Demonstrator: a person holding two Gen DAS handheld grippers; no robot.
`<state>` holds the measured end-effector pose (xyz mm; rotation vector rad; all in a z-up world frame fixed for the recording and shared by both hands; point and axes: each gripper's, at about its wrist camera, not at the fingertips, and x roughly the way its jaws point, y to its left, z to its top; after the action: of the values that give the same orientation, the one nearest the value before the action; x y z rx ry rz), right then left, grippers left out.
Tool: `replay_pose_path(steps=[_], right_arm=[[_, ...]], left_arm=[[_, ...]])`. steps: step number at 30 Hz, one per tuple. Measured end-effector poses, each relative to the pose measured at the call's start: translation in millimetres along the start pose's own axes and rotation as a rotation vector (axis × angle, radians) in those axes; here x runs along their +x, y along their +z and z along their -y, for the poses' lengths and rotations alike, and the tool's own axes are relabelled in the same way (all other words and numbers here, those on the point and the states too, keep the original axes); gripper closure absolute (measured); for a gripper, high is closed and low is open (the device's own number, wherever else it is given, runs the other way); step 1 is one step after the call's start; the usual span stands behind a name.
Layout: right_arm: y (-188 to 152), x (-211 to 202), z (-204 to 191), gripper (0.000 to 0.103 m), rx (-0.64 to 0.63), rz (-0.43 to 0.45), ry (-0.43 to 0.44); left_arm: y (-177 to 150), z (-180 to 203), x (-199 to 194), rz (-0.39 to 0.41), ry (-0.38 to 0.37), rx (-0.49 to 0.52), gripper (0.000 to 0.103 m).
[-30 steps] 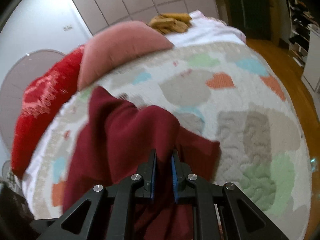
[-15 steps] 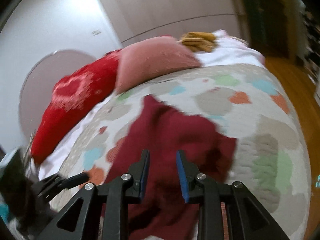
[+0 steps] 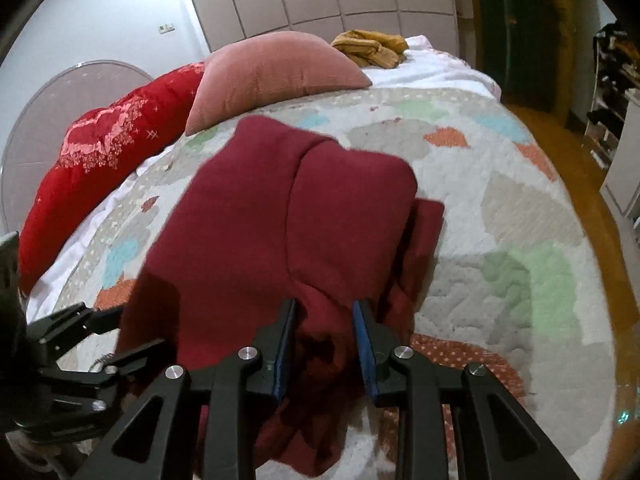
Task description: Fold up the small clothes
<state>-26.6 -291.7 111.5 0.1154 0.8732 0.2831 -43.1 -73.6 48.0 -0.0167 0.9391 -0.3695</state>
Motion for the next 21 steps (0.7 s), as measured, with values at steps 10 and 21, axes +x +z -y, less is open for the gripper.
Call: replay_pose_path(steps=[10,21], right_arm=[[-2,-46,-31,0.076,-0.032,0.067,0.031],[-16,-18,-14,0.076,-0.008,0.001,-0.021]], left_arm=[[7,1,-17,0.047,0.041,-0.001,0.043],[12,-2,-2,0.031,0.056,0.013,0.043]])
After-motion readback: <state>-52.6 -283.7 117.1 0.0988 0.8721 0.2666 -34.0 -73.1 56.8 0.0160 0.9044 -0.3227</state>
